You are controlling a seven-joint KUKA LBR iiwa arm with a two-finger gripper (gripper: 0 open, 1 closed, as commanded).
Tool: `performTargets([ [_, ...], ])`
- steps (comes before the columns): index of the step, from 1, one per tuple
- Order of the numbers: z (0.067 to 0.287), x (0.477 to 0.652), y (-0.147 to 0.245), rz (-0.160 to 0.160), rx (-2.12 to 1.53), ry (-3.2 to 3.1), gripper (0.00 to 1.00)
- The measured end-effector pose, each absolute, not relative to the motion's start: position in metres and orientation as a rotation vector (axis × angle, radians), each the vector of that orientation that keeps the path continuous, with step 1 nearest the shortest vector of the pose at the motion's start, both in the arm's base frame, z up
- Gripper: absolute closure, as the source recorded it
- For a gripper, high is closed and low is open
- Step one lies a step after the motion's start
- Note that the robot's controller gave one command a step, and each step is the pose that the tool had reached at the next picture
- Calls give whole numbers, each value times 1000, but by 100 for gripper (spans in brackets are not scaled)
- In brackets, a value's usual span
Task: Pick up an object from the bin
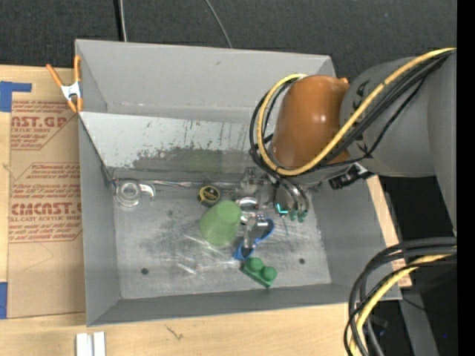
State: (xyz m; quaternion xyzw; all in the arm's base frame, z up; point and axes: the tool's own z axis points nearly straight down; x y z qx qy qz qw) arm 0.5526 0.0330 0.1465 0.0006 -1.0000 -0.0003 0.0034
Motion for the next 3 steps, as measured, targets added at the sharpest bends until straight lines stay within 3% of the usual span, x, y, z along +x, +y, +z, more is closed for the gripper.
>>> performTargets([
  [1,74,548,53,3,464,-3118,0],
  [2,76,550,53,3,465,-3121,100],
  [3,188,523,78,-1,492,-3112,100],
])
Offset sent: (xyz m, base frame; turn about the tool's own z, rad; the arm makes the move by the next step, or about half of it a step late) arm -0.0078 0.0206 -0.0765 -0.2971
